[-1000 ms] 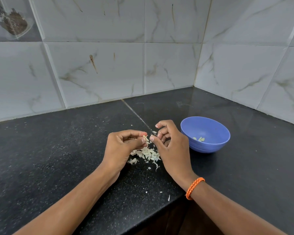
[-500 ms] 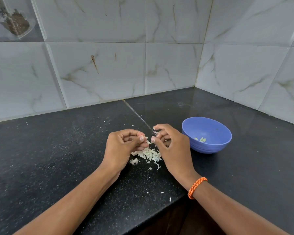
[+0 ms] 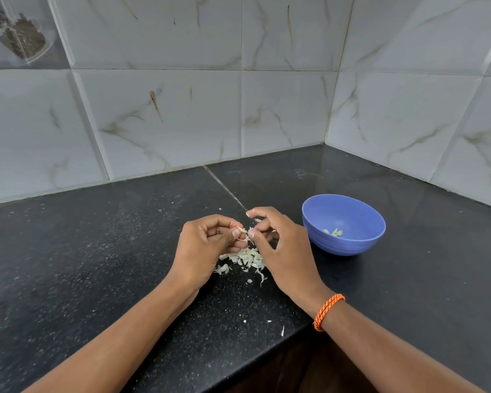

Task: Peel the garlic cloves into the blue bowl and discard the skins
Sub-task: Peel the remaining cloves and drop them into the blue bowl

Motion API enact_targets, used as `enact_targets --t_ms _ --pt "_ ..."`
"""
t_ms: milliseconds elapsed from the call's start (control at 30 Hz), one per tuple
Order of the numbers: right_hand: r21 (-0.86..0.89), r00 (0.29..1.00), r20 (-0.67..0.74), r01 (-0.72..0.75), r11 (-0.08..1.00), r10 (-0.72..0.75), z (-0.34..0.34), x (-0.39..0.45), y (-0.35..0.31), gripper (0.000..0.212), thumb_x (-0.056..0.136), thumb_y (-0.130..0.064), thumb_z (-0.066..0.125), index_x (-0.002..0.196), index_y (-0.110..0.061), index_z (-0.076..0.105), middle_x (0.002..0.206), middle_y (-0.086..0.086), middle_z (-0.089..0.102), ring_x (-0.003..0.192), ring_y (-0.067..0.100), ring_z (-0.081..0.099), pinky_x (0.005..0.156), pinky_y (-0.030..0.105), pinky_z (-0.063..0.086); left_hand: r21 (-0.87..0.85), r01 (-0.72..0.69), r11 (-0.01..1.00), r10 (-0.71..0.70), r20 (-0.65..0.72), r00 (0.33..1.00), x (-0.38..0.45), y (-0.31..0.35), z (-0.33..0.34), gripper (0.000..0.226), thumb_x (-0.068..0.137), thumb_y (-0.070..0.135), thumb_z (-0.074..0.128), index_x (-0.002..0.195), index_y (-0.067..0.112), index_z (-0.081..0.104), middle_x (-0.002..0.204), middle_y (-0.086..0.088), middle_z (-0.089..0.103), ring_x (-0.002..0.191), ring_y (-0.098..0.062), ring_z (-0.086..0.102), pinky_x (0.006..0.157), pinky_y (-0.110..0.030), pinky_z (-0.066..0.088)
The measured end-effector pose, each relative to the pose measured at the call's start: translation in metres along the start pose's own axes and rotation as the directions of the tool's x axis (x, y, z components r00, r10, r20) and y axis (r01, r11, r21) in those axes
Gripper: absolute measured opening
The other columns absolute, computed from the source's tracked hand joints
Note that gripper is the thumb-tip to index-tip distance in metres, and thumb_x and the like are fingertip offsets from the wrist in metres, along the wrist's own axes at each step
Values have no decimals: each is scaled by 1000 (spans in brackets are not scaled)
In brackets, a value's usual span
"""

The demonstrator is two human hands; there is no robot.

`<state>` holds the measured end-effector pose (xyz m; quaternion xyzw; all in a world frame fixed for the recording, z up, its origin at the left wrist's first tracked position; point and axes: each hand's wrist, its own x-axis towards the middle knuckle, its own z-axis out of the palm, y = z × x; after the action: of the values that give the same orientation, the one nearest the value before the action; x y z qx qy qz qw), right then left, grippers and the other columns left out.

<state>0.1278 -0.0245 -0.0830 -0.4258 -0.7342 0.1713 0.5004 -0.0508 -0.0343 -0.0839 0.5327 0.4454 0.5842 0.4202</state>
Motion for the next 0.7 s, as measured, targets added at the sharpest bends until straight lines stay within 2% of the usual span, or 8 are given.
enact_targets --t_ms 133,233,300,400,500,700 --pt "42 1000 12 -10 999 9 0 2 3 46 92 5 73 124 -28 69 98 -11 65 90 15 64 78 35 60 -15 3 1000 -3 -6 1000 -1 2 -1 6 99 1 73 103 3 78 92 -18 81 88 -38 81 87 -49 66" --pt "79 1000 27 4 997 -7 -2 2 3 52 89 11 72 126 -26 69 104 -8 63 95 15 65 80 32 60 -38 4 999 -5 -13 1000 -3 5 -1 6 97 1 76 103 3 78 92 -19 81 87 -39 81 87 -51 65" --pt "97 1000 26 12 995 -14 -1 2 2 51 89 9 74 127 -25 69 105 -7 62 96 15 66 81 30 60 -51 4 999 -4 -9 1000 -4 6 -1 8 96 2 78 104 2 77 92 -20 81 86 -40 81 86 -50 66" --pt "131 1000 0 -4 991 4 -2 1 2 40 93 -5 79 127 -25 71 99 -9 69 94 14 69 81 24 59 -53 0 999 1 2 1000 -4 6 -1 9 95 3 79 103 2 76 91 -22 80 85 -41 80 84 -47 67" --pt "161 1000 -1 -24 987 24 -4 0 -1 39 98 -7 74 133 -26 71 100 -11 75 99 9 71 85 16 56 -52 -10 999 11 4 1000 -2 5 -1 7 94 4 79 100 3 78 92 -20 79 83 -39 80 80 -42 68" --pt "193 999 37 -29 981 22 -3 1 -4 45 97 -8 76 137 -26 66 107 -12 76 103 9 73 87 24 60 -45 -7 999 9 41 999 -1 1 0 7 98 4 74 104 0 75 91 -16 79 82 -32 80 78 -33 66"
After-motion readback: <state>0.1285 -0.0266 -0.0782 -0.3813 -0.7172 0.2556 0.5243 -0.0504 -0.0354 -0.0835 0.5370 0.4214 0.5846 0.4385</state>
